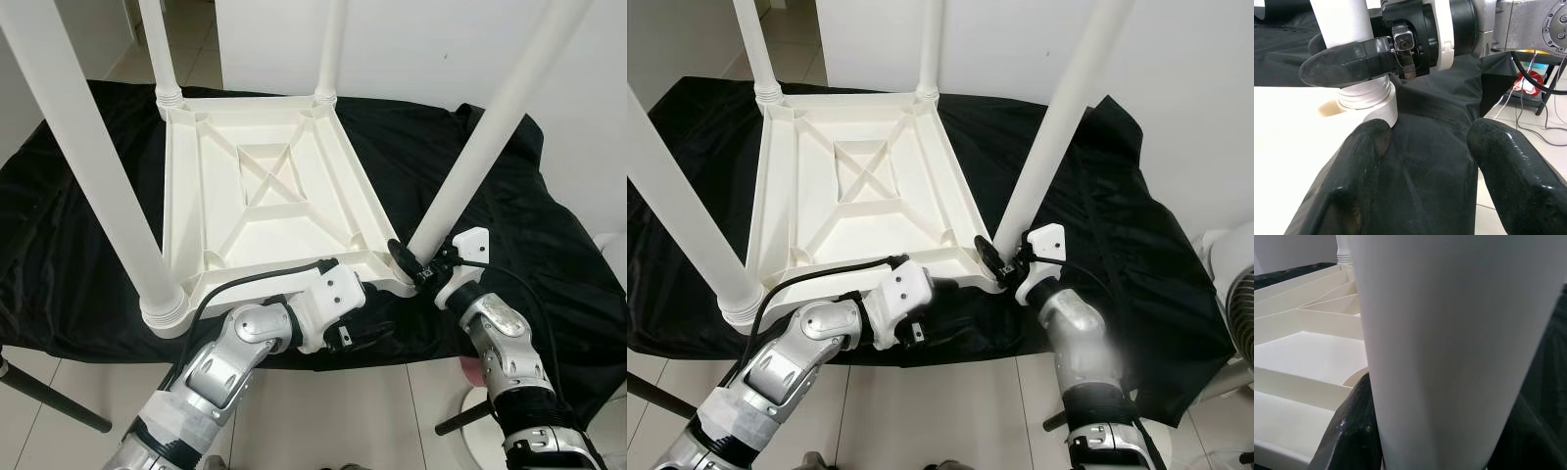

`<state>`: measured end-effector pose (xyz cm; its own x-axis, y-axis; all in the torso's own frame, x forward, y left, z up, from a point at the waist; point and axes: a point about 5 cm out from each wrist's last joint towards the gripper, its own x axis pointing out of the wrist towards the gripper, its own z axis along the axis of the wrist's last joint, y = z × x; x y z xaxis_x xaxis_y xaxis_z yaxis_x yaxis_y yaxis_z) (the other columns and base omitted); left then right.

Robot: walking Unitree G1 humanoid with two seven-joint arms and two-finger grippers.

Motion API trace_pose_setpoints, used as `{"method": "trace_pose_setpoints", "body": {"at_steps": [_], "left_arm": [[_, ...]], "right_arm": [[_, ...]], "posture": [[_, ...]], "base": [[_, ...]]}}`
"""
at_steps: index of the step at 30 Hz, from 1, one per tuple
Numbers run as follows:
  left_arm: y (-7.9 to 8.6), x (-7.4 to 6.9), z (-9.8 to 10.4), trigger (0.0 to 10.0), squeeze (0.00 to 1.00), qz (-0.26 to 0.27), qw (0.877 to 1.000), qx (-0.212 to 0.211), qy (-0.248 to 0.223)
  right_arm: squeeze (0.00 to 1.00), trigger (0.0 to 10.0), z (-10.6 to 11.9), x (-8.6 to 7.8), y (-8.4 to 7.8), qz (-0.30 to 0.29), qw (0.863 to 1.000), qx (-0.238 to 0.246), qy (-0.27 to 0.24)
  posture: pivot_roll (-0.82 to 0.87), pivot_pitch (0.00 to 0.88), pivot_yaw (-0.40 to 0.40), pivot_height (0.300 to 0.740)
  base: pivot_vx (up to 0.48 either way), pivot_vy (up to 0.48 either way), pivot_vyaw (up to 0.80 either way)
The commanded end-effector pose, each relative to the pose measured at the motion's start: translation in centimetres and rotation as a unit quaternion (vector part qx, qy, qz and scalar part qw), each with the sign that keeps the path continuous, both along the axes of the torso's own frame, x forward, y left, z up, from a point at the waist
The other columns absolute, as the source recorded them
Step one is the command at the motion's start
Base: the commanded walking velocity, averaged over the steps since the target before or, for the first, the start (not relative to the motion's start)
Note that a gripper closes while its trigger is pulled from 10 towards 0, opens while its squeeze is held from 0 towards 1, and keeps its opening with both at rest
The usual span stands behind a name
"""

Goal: Building children table

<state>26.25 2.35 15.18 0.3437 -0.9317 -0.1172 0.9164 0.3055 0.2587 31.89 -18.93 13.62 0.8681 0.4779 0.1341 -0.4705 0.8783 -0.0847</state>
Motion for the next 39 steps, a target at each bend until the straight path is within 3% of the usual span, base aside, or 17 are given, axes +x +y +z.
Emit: {"method": "trace_pose_setpoints", "body": {"at_steps": [1, 2, 3, 8, 10, 19, 24, 25, 27, 29, 31, 32, 33, 35, 37, 39], "left_arm": [[0.0, -0.1, -0.3, 10.0, 0.00, 0.000, 1.000, 0.004, 0.004], [0.0, -0.1, -0.3, 10.0, 0.00, -0.001, 1.000, 0.004, 0.004], [-0.1, -0.2, -0.3, 10.0, 0.00, -0.001, 1.000, 0.002, 0.006], [-0.1, -0.2, -0.2, 10.0, 0.00, -0.001, 1.000, 0.000, 0.007], [-0.2, -0.2, -0.3, 10.0, 0.00, -0.002, 1.000, 0.000, 0.007], [-0.4, -0.1, -0.2, 10.0, 0.00, -0.004, 1.000, -0.001, 0.006], [-0.5, 0.0, -0.1, 10.0, 0.00, -0.003, 1.000, -0.003, 0.006], [-0.6, 0.0, -0.1, 10.0, 0.00, -0.002, 1.000, -0.004, 0.004], [-0.6, 0.0, -0.1, 10.0, 0.00, -0.002, 1.000, -0.004, 0.004], [-0.6, 0.0, -0.1, 10.0, 0.00, -0.003, 1.000, -0.005, 0.004], [-0.6, 0.0, -0.1, 10.0, 0.00, -0.003, 1.000, -0.005, 0.004], [-0.6, 0.1, -0.1, 10.0, 0.00, -0.003, 1.000, -0.004, 0.004], [-0.7, 0.1, -0.1, 10.0, 0.00, -0.003, 1.000, -0.004, 0.003], [-0.7, 0.1, -0.1, 10.0, 0.00, -0.004, 1.000, -0.005, 0.003], [-0.7, 0.1, -0.1, 10.0, 0.00, -0.004, 1.000, -0.004, 0.003], [-0.8, -0.1, -0.2, 10.0, 0.00, -0.006, 1.000, -0.005, 0.003]], "right_arm": [[0.00, 0.0, -1.5, -0.5, -0.1, 0.003, 1.000, -0.009, 0.030], [0.00, 0.0, -1.6, -0.5, -0.1, 0.003, 0.999, -0.011, 0.030], [0.00, 10.0, -1.7, -0.5, -0.2, -0.008, 0.999, -0.002, 0.039], [0.00, 10.0, -1.7, -0.5, -0.1, -0.027, 0.998, 0.027, 0.053], [0.00, 10.0, -1.9, -0.5, 0.4, -0.068, 0.995, 0.032, 0.062], [0.00, 10.0, -1.1, -0.4, 1.5, -0.143, 0.986, 0.054, 0.063], [0.00, 10.0, -1.0, -0.5, 2.3, -0.209, 0.972, 0.078, 0.076], [0.00, 10.0, -0.7, -0.7, 2.9, -0.249, 0.962, 0.087, 0.074], [0.00, 10.0, -0.7, -0.8, 3.0, -0.260, 0.959, 0.089, 0.074], [0.00, 10.0, -0.9, -0.9, 3.3, -0.313, 0.941, 0.107, 0.078], [0.00, 10.0, -0.9, -0.9, 3.3, -0.313, 0.941, 0.107, 0.078], [0.00, 10.0, -1.0, -1.0, 3.3, -0.365, 0.920, 0.116, 0.081], [0.00, 10.0, -1.1, -1.0, 3.6, -0.389, 0.910, 0.120, 0.082], [0.00, 10.0, -1.0, -1.1, 4.0, -0.413, 0.899, 0.123, 0.083], [0.00, 10.0, -1.0, -1.1, 4.3, -0.409, 0.899, 0.126, 0.086], [0.00, 10.0, -0.5, -1.0, 4.8, -0.382, 0.912, 0.128, 0.081]], "posture": [[-0.02, 0.078, -0.082, 0.740], [-0.02, 0.078, -0.082, 0.740], [-0.02, 0.082, -0.079, 0.740], [-0.03, 0.083, -0.076, 0.740], [-0.03, 0.083, -0.074, 0.740], [-0.04, 0.083, -0.077, 0.740], [-0.04, 0.076, -0.086, 0.740], [-0.03, 0.073, -0.089, 0.740], [-0.03, 0.073, -0.089, 0.740], [-0.03, 0.063, -0.091, 0.740], [-0.03, 0.063, -0.091, 0.740], [-0.03, 0.060, -0.093, 0.740], [-0.02, 0.055, -0.091, 0.740], [-0.02, 0.055, -0.091, 0.740], [-0.02, 0.052, -0.091, 0.740], [-0.02, 0.050, -0.092, 0.740]], "base": [[0.000, 0.000, 0.00], [0.000, 0.000, 0.00], [0.000, 0.000, 0.00], [0.000, 0.000, 0.00], [0.000, 0.000, 0.00], [0.000, 0.000, 0.00], [0.000, 0.000, 0.00], [0.000, 0.000, 0.00], [0.000, 0.000, 0.00], [0.000, 0.000, 0.00], [0.000, 0.000, 0.00], [0.000, 0.000, 0.00], [0.000, 0.000, 0.00], [0.000, 0.000, 0.00], [0.000, 0.000, 0.00], [0.000, 0.000, 0.00]]}}
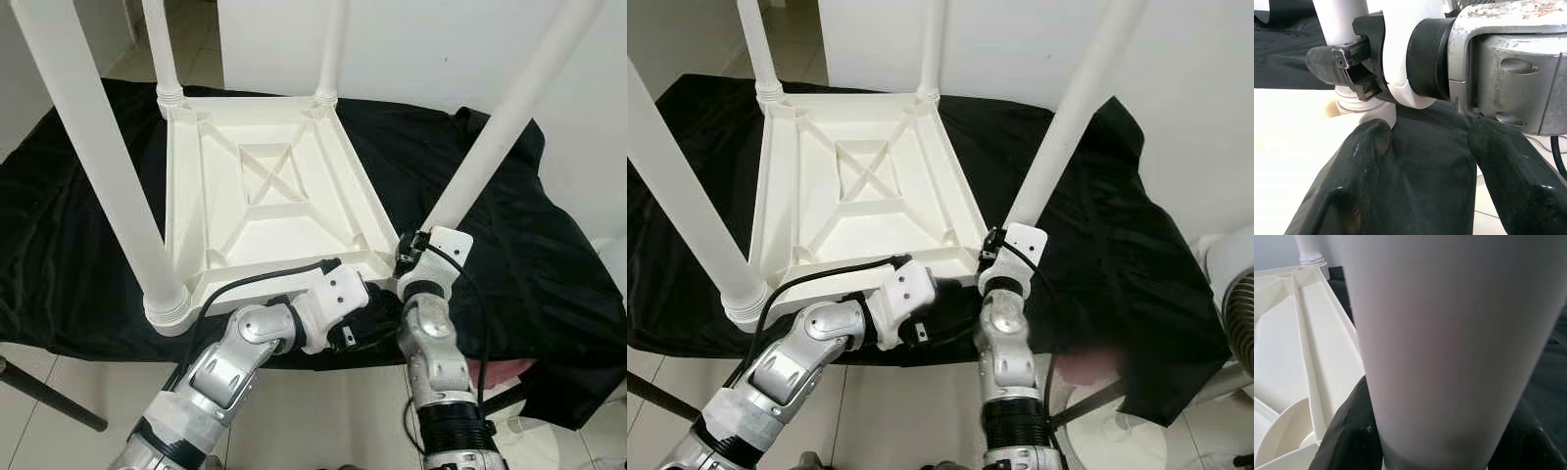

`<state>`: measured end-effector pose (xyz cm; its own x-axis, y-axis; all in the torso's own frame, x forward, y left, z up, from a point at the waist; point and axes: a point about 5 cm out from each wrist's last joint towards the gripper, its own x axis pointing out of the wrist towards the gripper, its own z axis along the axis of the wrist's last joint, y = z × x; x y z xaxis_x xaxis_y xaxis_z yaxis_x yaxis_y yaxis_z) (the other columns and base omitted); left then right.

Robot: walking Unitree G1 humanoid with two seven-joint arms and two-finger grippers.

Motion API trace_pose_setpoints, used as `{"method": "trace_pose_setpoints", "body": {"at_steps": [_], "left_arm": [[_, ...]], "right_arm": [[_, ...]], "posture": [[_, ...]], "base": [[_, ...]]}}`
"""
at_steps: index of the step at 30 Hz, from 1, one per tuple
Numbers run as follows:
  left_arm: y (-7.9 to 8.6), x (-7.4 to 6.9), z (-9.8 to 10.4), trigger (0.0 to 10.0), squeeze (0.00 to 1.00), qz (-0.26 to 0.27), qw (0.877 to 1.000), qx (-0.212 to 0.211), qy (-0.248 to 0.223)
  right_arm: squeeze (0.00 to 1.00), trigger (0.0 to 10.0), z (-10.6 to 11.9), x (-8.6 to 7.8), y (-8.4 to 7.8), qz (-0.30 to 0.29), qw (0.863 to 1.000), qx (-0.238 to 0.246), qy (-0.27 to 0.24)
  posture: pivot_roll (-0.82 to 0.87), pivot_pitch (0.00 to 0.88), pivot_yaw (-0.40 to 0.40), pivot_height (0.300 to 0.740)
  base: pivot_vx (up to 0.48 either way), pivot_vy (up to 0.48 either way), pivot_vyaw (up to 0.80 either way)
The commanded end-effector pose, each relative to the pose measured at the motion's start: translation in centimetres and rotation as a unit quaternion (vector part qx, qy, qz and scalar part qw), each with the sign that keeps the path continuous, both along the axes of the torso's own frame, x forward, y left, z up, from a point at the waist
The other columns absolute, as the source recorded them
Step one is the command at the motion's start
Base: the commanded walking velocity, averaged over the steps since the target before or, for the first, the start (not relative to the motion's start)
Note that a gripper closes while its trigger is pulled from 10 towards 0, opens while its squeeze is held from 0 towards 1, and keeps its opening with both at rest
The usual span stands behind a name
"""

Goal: Building children table

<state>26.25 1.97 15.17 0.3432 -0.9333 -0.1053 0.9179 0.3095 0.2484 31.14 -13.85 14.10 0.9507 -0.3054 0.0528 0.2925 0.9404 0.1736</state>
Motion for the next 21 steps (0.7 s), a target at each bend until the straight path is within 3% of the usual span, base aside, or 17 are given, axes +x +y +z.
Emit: {"method": "trace_pose_setpoints", "body": {"at_steps": [1, 5, 6, 15, 16, 17, 18, 21], "left_arm": [[-0.4, -0.1, -0.2, 10.0, 0.00, -0.007, 1.000, 0.003, 0.000], [-0.4, 0.0, -0.2, 10.0, 0.00, -0.006, 1.000, 0.003, 0.000], [-0.4, 0.0, -0.1, 10.0, 0.00, -0.005, 1.000, 0.003, 0.000], [-0.3, -0.2, -0.3, 10.0, 0.00, -0.005, 1.000, 0.004, 0.002], [-0.2, -0.2, -0.3, 10.0, 0.00, -0.003, 1.000, 0.005, 0.002], [-0.1, -0.2, -0.3, 10.0, 0.00, -0.002, 1.000, 0.005, 0.002], [0.1, -0.1, -0.3, 10.0, 0.00, 0.002, 1.000, 0.005, 0.003], [0.4, 0.0, -0.3, 10.0, 0.00, 0.010, 1.000, 0.005, 0.005]], "right_arm": [[0.00, 10.0, -0.9, -0.3, -0.3, 0.004, 1.000, 0.011, 0.021], [0.00, 10.0, -0.8, -0.3, -0.5, 0.020, 1.000, 0.017, 0.006], [1.00, 10.0, -0.7, -0.4, -0.5, 0.024, 1.000, 0.019, 0.001], [1.00, 10.0, 0.0, -0.8, -0.8, 0.088, 0.995, -0.001, -0.039], [0.67, 10.0, 0.1, -0.9, -1.0, 0.093, 0.995, -0.006, -0.041], [0.67, 10.0, 0.1, -1.0, -1.0, 0.096, 0.994, -0.009, -0.042], [0.00, 10.0, 0.0, -1.2, -1.2, 0.106, 0.993, -0.012, -0.045], [0.00, 10.0, 0.0, -1.4, -1.4, 0.133, 0.990, -0.011, -0.053]], "posture": [[-0.02, 0.048, -0.093, 0.740], [-0.02, 0.048, -0.094, 0.740], [-0.02, 0.048, -0.094, 0.740], [-0.02, 0.069, -0.099, 0.740], [-0.02, 0.074, -0.100, 0.740], [-0.02, 0.074, -0.100, 0.740], [-0.02, 0.084, -0.104, 0.740], [-0.03, 0.098, -0.107, 0.740]], "base": [[0.000, 0.000, 0.00], [0.000, 0.000, 0.00], [0.000, 0.000, 0.00], [0.000, 0.000, 0.00], [0.000, 0.000, 0.00], [0.000, 0.000, 0.00], [0.000, 0.000, 0.00], [0.000, 0.000, 0.00]]}}
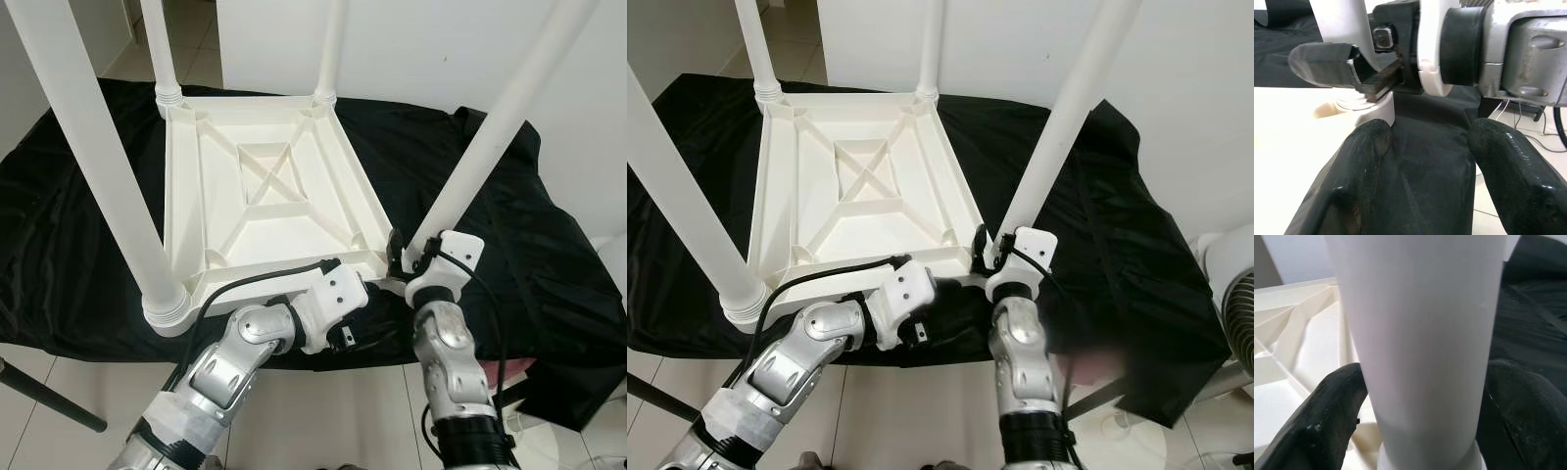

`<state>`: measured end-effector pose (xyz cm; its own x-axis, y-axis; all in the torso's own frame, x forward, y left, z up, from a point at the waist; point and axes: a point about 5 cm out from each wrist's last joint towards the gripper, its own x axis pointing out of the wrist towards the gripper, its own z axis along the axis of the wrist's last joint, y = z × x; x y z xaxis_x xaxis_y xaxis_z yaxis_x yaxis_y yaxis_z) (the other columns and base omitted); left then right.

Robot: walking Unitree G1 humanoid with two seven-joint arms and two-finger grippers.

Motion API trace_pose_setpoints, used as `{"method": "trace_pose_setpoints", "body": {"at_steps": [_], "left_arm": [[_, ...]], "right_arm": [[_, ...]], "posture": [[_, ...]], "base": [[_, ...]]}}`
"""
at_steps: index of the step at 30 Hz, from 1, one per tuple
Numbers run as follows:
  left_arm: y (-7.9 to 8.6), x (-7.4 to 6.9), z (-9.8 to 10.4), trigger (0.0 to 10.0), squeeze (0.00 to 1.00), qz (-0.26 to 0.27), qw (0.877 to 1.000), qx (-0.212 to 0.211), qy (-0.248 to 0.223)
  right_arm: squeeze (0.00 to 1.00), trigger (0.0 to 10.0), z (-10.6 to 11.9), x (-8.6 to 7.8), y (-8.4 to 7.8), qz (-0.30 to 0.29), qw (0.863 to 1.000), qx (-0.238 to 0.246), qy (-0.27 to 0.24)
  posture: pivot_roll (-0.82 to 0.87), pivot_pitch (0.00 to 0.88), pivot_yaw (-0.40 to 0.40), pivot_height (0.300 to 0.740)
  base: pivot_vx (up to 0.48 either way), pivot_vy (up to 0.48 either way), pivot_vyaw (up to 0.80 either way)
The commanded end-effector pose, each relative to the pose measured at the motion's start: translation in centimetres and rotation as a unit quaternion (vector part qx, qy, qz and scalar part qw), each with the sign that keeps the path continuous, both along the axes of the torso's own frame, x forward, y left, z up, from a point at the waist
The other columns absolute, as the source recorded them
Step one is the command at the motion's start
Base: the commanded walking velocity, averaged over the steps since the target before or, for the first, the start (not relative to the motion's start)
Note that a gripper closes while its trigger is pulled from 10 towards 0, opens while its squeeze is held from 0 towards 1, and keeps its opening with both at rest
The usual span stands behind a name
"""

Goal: Building children table

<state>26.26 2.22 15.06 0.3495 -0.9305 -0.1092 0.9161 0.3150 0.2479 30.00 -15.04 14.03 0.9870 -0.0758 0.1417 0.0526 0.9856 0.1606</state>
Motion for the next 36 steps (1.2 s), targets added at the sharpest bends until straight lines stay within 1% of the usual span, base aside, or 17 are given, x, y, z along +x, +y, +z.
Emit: {"method": "trace_pose_setpoints", "body": {"at_steps": [1, 2, 5, 10, 11, 14, 16, 19, 20, 24, 27, 28, 30, 31, 32, 33, 36], "left_arm": [[0.3, 0.0, -0.2, 10.0, 0.00, 0.009, 1.000, 0.004, 0.004], [0.3, 0.0, -0.2, 10.0, 0.00, 0.009, 1.000, 0.004, 0.004], [0.7, 0.3, -0.1, 10.0, 0.00, 0.016, 1.000, 0.004, 0.004], [0.8, 0.3, 0.0, 10.0, 0.00, 0.018, 1.000, 0.004, 0.003], [0.8, 0.4, 0.0, 10.0, 0.00, 0.018, 1.000, 0.005, 0.003], [0.9, 0.3, 0.0, 10.0, 0.00, 0.017, 1.000, 0.005, 0.004], [0.9, 0.3, 0.0, 10.0, 0.00, 0.014, 1.000, 0.007, 0.004], [0.8, 0.4, 0.1, 10.0, 0.00, 0.009, 1.000, 0.008, 0.004], [0.8, 0.4, 0.1, 10.0, 0.00, 0.009, 1.000, 0.008, 0.004], [0.7, 0.5, 0.2, 10.0, 0.00, 0.003, 1.000, 0.010, 0.002], [0.6, 0.5, 0.2, 10.0, 0.00, 0.001, 1.000, 0.010, 0.002], [0.5, 0.5, 0.3, 10.0, 0.00, 0.000, 1.000, 0.010, 0.001], [0.5, 0.5, 0.3, 10.0, 0.00, 0.000, 1.000, 0.010, 0.001], [0.4, 0.5, 0.3, 10.0, 0.00, -0.001, 1.000, 0.009, 0.001], [0.4, 0.5, 0.3, 10.0, 0.00, 0.000, 1.000, 0.009, 0.000], [0.4, 0.5, 0.4, 10.0, 0.00, 0.001, 1.000, 0.008, 0.000], [0.4, 0.5, 0.4, 10.0, 0.00, 0.002, 1.000, 0.007, 0.000]], "right_arm": [[0.00, 10.0, 0.0, -0.3, -0.3, 0.027, 1.000, 0.005, -0.012], [0.00, 10.0, 0.0, -0.3, -0.3, 0.027, 1.000, 0.005, -0.012], [0.00, 10.0, -0.1, -0.4, -1.1, 0.073, 0.997, -0.012, -0.020], [0.00, 10.0, -0.4, -0.2, -2.0, 0.105, 0.994, -0.034, -0.016], [0.00, 10.0, -0.5, 0.0, -2.7, 0.132, 0.990, -0.052, -0.012], [0.00, 10.0, -0.5, 0.0, -2.9, 0.143, 0.988, -0.058, -0.013], [0.00, 10.0, -0.5, 0.3, -3.4, 0.186, 0.979, -0.077, -0.012], [0.00, 10.0, -0.4, 0.6, -3.7, 0.234, 0.967, -0.103, -0.012], [0.00, 10.0, -0.4, 0.6, -3.7, 0.234, 0.967, -0.103, -0.012], [0.00, 10.0, -0.3, 1.3, -4.0, 0.280, 0.952, -0.122, -0.009], [0.00, 10.0, -0.1, 1.7, -4.0, 0.292, 0.947, -0.132, -0.008], [0.00, 7.3, -0.1, 1.9, -3.9, 0.299, 0.944, -0.139, -0.007], [0.00, 7.2, -0.1, 2.2, -3.8, 0.304, 0.941, -0.147, -0.003], [0.00, 4.9, 0.0, 2.5, -3.9, 0.313, 0.937, -0.156, -0.003], [0.00, 4.9, 0.0, 2.5, -3.9, 0.315, 0.936, -0.158, -0.004], [0.00, 0.0, 0.1, 2.8, -4.1, 0.315, 0.935, -0.161, -0.005], [0.00, 0.0, 0.3, 3.0, -4.3, 0.313, 0.935, -0.164, -0.006]], "posture": [[-0.03, 0.098, -0.107, 0.740], [-0.03, 0.098, -0.107, 0.740], [-0.02, 0.108, -0.104, 0.740], [-0.02, 0.111, -0.096, 0.740], [-0.03, 0.111, -0.087, 0.740], [-0.03, 0.111, -0.087, 0.740], [-0.03, 0.114, -0.073, 0.740], [-0.03, 0.113, -0.068, 0.740], [-0.03, 0.113, -0.068, 0.740], [-0.04, 0.113, -0.056, 0.740], [-0.04, 0.111, -0.054, 0.740], [-0.04, 0.109, -0.054, 0.740], [-0.04, 0.107, -0.054, 0.740], [-0.04, 0.105, -0.057, 0.740], [-0.04, 0.105, -0.057, 0.740], [-0.04, 0.104, -0.059, 0.740], [-0.04, 0.105, -0.059, 0.740]], "base": [[0.000, 0.000, 0.00], [0.000, 0.000, 0.00], [0.000, 0.000, 0.00], [0.000, 0.000, 0.00], [0.000, 0.000, 0.00], [0.000, 0.000, 0.00], [0.000, 0.000, 0.00], [0.000, 0.000, 0.00], [0.000, 0.000, 0.00], [0.000, 0.000, 0.00], [0.000, 0.000, 0.00], [0.000, 0.000, 0.00], [0.000, 0.000, 0.00], [0.000, 0.000, 0.00], [0.000, 0.000, 0.00], [0.000, 0.000, 0.00], [0.000, 0.000, 0.00]]}}
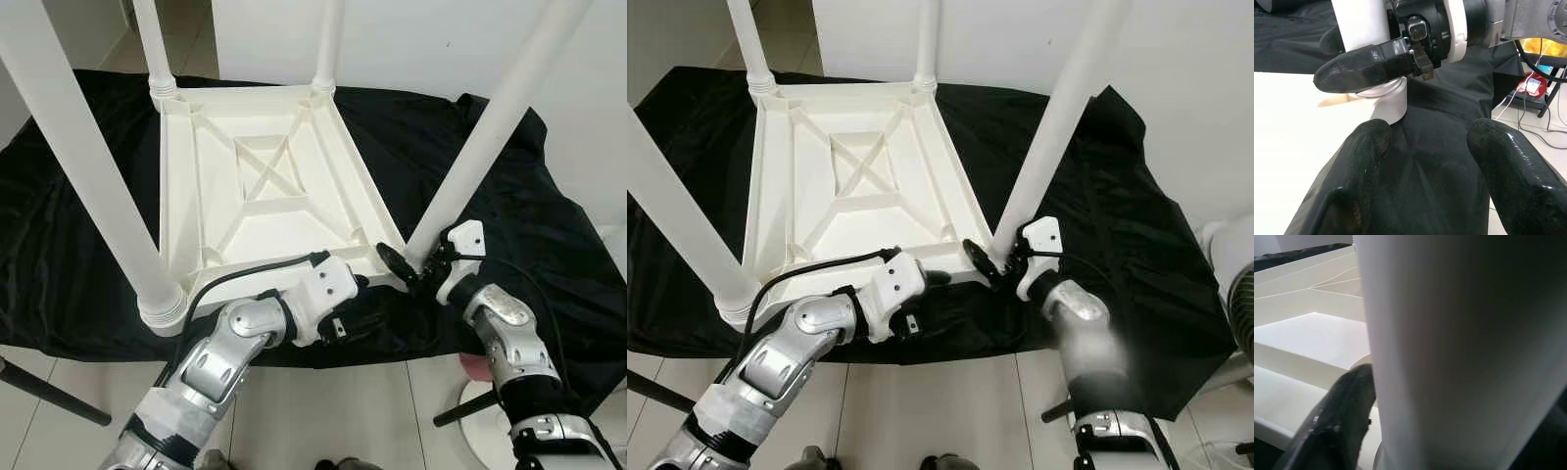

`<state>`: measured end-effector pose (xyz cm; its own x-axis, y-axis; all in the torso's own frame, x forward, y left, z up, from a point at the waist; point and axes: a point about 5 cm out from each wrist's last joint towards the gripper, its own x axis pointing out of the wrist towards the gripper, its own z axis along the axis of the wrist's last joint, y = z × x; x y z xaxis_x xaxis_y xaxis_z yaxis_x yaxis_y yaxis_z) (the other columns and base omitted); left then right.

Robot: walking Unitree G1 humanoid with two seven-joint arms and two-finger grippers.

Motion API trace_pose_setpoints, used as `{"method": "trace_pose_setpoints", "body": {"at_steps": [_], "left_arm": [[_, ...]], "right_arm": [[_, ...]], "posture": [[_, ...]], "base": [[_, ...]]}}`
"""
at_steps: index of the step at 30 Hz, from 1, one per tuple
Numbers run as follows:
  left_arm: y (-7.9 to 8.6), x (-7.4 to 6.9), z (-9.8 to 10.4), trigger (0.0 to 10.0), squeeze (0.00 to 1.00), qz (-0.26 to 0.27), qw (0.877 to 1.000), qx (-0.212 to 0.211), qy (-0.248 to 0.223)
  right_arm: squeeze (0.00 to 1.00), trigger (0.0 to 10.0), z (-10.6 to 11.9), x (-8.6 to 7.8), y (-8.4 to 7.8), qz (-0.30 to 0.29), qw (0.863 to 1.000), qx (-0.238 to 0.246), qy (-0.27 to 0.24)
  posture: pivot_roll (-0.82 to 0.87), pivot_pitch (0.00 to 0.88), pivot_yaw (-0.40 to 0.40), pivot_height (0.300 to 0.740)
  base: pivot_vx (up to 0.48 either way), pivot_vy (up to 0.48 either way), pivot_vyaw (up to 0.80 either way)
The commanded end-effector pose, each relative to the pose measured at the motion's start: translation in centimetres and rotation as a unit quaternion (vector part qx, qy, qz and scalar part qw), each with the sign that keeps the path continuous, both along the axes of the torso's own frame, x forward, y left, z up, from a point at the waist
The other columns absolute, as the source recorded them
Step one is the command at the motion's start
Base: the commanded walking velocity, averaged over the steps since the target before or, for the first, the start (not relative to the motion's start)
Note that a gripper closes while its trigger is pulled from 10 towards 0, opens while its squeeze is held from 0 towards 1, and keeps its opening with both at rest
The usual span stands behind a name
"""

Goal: Building children table

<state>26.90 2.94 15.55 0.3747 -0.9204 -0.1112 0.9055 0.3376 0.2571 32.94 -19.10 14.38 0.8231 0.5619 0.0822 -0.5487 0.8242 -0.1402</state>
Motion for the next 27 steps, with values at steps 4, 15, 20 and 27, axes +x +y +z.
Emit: {"method": "trace_pose_setpoints", "body": {"at_steps": [4, 15, 20, 27], "left_arm": [[-0.4, -0.2, -0.2, 10.0, 0.00, -0.012, 1.000, 0.003, 0.005], [-1.2, -0.2, -0.2, 10.0, 0.00, -0.014, 1.000, -0.006, 0.007], [-1.2, -0.1, -0.2, 10.0, 0.00, -0.014, 1.000, -0.007, 0.007], [-1.5, -0.1, -0.1, 10.0, 0.00, -0.017, 1.000, -0.010, 0.006]], "right_arm": [[0.00, 0.0, 0.1, 0.1, -0.5, 0.006, 1.000, -0.017, -0.001], [0.00, 10.0, -0.9, -1.3, 0.1, -0.006, 1.000, 0.017, 0.006], [0.00, 10.0, -1.2, -1.4, 0.3, -0.069, 0.997, 0.033, 0.020], [0.00, 10.0, -0.9, -1.5, 1.4, -0.158, 0.984, 0.071, 0.031]], "posture": [[-0.04, 0.106, -0.068, 0.740], [-0.07, 0.098, -0.070, 0.740], [-0.07, 0.094, -0.072, 0.740], [-0.09, 0.091, -0.072, 0.740]], "base": [[0.000, 0.000, 0.00], [0.000, 0.000, 0.00], [0.000, 0.000, 0.00], [0.000, 0.000, 0.00]]}}
